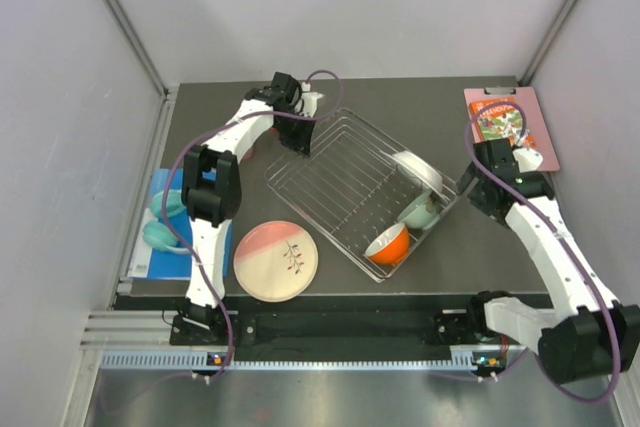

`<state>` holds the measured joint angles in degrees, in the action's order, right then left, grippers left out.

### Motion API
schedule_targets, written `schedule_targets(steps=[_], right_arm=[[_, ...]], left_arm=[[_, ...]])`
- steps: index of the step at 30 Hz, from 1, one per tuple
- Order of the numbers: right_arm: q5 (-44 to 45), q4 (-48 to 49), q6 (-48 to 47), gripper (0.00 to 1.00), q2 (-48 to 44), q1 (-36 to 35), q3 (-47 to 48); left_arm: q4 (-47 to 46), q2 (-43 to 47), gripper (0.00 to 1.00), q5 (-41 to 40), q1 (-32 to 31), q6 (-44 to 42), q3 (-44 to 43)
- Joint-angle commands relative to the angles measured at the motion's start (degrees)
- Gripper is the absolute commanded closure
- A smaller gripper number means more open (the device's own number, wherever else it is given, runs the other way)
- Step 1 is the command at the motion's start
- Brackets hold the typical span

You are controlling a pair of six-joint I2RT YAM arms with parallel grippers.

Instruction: Load the mixed dishes into the dish rack

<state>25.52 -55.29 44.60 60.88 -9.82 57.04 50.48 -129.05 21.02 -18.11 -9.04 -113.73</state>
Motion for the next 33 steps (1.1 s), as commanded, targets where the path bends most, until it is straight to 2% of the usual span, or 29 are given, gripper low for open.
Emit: schedule_targets(steps=[1,9,21,27,33], right_arm=[[-6.5,6.3,-0.6,0.00,2.0,1.5,-1.0],[-8.8,9.7,-2.6,0.00,5.3,3.8,-3.1],[-8.9,14.4,-2.2,0.00,17.8,7.8,-1.0],[-9.8,16.2,-4.8,0.00,27.5,11.2,8.3],[-11.5,17.2,-6.6,0.00,35.1,11.3,18.0]], left_arm=[[2.1,-1.0,0.83,-6.7,3.1,0.3,3.5],[1.5,-0.8,0.83,-6.3,3.2,0.6,4.7],[4.3,2.0,0.83,-4.8,3.7,-0.2,5.3],[3.6,5.6,0.84,-3.5,3.8,0.1,11.2],[3.0,9.3,0.83,-0.4,3.8,1.1,18.0]])
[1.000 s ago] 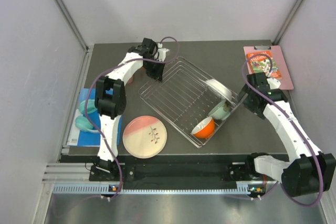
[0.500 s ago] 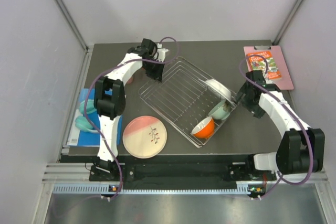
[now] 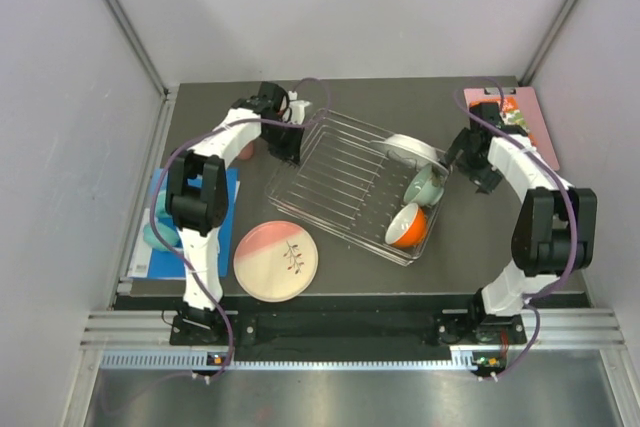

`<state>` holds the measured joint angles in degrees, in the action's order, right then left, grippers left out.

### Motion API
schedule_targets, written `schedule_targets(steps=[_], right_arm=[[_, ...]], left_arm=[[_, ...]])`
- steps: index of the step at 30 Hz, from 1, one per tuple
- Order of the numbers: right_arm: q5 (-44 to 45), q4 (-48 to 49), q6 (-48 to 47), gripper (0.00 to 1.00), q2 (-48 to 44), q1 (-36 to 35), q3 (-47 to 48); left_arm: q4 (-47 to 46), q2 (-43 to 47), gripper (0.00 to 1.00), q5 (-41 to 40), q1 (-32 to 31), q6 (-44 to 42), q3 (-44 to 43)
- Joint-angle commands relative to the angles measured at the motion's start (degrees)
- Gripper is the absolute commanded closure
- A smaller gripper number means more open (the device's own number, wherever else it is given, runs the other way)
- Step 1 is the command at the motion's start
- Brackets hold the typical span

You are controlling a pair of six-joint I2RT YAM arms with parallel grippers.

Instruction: Load the mixed dishes into the dish rack

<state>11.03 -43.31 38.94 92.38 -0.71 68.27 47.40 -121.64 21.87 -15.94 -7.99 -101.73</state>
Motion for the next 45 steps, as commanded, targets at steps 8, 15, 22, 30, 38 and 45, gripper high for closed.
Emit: schedule_targets(steps=[8,15,22,30,38,45], right_arm=[[1.4,8.1,-3.8,0.00,9.6,2.2,12.0],[-0.9,8.1,-5.1,0.00,14.9,2.2,19.5],[-3.8,6.8,-6.6,0.00,18.8,1.6,27.7],[-7.3,6.8,-7.8,0.00,20.4,1.1,32.4],[-3.7,4.7,-8.5,0.00,18.0,1.1,37.1],[9.1,1.5,-8.4,0.00,2.8,-1.1,36.5]], left_arm=[[7.1,5.7,0.68,5.5,1.6,1.1,10.5],[7.1,7.0,0.41,7.9,1.6,2.4,10.9],[8.9,7.0,0.40,9.0,1.8,3.5,5.8],[10.0,11.1,0.37,10.2,1.9,3.9,6.3],[14.0,15.7,0.05,9.3,7.8,2.5,0.3],[20.5,26.6,0.01,6.0,18.3,-6.3,-1.9]])
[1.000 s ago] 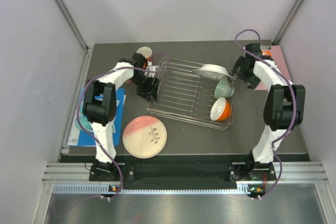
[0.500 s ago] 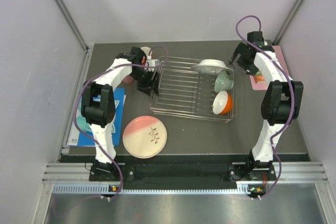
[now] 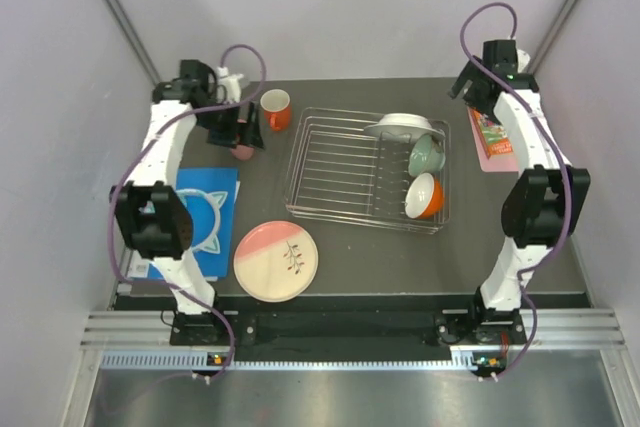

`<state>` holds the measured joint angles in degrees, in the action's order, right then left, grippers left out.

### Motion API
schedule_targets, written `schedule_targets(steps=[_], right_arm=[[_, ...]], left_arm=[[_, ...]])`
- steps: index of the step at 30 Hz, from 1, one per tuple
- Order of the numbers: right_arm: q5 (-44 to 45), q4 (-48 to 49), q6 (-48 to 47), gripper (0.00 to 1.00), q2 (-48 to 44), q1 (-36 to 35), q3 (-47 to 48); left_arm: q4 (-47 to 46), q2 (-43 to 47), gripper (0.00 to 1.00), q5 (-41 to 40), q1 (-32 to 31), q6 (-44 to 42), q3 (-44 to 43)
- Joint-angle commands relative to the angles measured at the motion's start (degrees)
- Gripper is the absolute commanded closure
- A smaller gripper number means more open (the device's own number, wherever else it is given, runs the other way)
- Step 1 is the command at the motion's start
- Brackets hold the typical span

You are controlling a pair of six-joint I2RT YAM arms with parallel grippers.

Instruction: Load the mixed dishes into the dish rack

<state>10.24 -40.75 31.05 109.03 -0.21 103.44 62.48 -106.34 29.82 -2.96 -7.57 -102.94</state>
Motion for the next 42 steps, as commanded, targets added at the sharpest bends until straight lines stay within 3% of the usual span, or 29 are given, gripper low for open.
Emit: schedule_targets(steps=[1,4,7,8,13,16,20,26,28,35,42], right_arm=[[11.3,-0.6,-0.9,0.00,-16.7,-2.2,-0.3],[10.6,6.3,-4.7,0.00,-30.4,-7.0,-10.6],[8.1,13.1,-10.9,0.00,-43.6,-17.6,-22.4],[3.6,14.1,-11.6,0.00,-48.5,-22.1,-25.2],[-16.4,16.3,-9.7,0.00,-55.6,-27.6,-42.9],[-12.8,18.7,-9.3,0.00,-57.5,-34.6,-49.6],[-10.8,18.9,-10.9,0.00,-53.2,-43.8,-51.5],[-15.9,23.9,-11.3,0.02,-43.4,-50.5,-51.7],[-15.9,25.0,-11.7,0.03,-40.7,-51.9,-51.3],[-13.3,27.5,-14.3,0.09,-27.1,-55.9,-48.2],[-15.7,30.1,-15.1,0.13,-20.9,-56.4,-46.8]], left_arm=[[5.7,13.3,0.01,-2.1,5.9,-8.2,1.2],[5.7,22.7,0.01,-2.9,6.5,-14.6,12.3],[5.2,31.0,0.12,-2.8,6.5,-19.0,25.6],[5.2,32.5,0.14,-2.6,6.5,-20.7,31.1],[2.7,38.5,0.09,1.4,6.5,-27.9,42.4],[0.6,38.1,0.08,3.1,6.3,-30.1,44.7],[-1.6,33.3,0.09,5.6,6.2,-31.7,44.4],[-4.6,22.0,0.07,6.9,4.9,-33.8,42.6],[-4.3,18.9,0.01,5.3,3.8,-35.2,41.2],[-8.5,13.0,0.01,0.4,1.6,-35.8,41.5],[-12.7,10.4,0.03,-2.0,0.5,-36.6,44.1]])
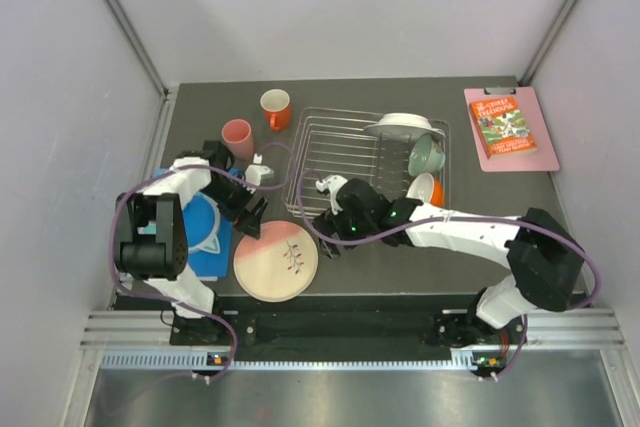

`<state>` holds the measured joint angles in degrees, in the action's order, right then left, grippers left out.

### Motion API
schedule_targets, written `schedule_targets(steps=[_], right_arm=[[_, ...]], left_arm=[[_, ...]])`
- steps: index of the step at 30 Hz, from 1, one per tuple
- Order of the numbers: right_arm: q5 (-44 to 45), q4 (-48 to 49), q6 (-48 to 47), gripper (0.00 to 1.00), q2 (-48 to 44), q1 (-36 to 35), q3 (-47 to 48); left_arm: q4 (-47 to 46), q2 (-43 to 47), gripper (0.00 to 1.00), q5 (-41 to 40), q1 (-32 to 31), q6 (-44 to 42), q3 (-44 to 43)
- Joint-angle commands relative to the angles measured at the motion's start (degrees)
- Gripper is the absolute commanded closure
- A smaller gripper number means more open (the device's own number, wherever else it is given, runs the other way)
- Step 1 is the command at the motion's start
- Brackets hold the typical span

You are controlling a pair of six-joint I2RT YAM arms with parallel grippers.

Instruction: Load the mixed dishes into the dish rack

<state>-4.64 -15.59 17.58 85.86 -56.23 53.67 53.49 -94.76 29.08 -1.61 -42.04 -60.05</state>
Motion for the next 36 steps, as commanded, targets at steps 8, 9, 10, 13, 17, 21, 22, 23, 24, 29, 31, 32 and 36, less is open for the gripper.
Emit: schedule_targets(steps=[8,9,10,13,17,21,22,23,24,29,31,32,36], right_arm=[[-4.1,7.2,-2.6,0.15,8.6,-0.6,5.5],[-4.2,7.3,-2.9,0.15,8.9,-0.6,5.5],[-4.2,7.6,-2.9,0.15,9.2,-0.6,5.4],[-3.7,8.4,-3.2,0.16,10.5,-1.3,3.7],[-2.7,10.1,-2.8,0.16,10.2,-2.3,0.7],[-2.1,11.3,-2.1,0.16,9.7,-3.3,-1.3],[-1.9,11.5,-2.3,0.16,9.6,-3.4,-1.5],[-1.9,11.6,-2.1,0.17,9.7,-3.5,-1.6],[-1.9,11.6,-2.4,0.17,9.5,-3.5,-1.7],[-1.6,12.4,-2.3,0.17,8.5,-4.2,-2.0],[-1.8,12.7,-2.5,0.17,8.1,-4.2,-2.1],[-1.9,13.1,-2.3,0.17,7.8,-4.2,-2.2],[-2.3,14.9,-1.9,0.17,7.4,-4.3,-3.0]], left_arm=[[-7.3,-2.2,0.15,-4.7,-3.0,-3.0,4.7],[-8.3,-1.9,0.15,-5.2,-3.1,-3.0,4.9],[-8.7,-1.7,0.15,-5.3,-3.1,-3.0,5.5],[-9.7,-1.0,0.20,-4.7,-3.5,-2.5,6.2],[-9.8,1.1,0.48,-3.7,-4.8,-2.0,7.1],[-9.2,4.1,0.70,-2.3,-5.2,-1.6,7.1],[-8.9,4.4,0.73,-1.9,-5.2,-1.6,7.1],[-8.2,5.2,0.76,-1.1,-5.2,-1.4,6.7],[-7.6,5.6,0.77,-0.8,-5.2,-1.4,6.4],[-6.0,9.8,0.84,0.2,-6.0,-1.0,5.2],[-5.3,11.3,0.88,0.8,-6.1,-0.6,4.7],[-5.0,12.8,0.89,1.0,-6.2,-0.5,4.6],[-3.9,16.4,0.91,2.1,-6.3,0.0,5.3]])
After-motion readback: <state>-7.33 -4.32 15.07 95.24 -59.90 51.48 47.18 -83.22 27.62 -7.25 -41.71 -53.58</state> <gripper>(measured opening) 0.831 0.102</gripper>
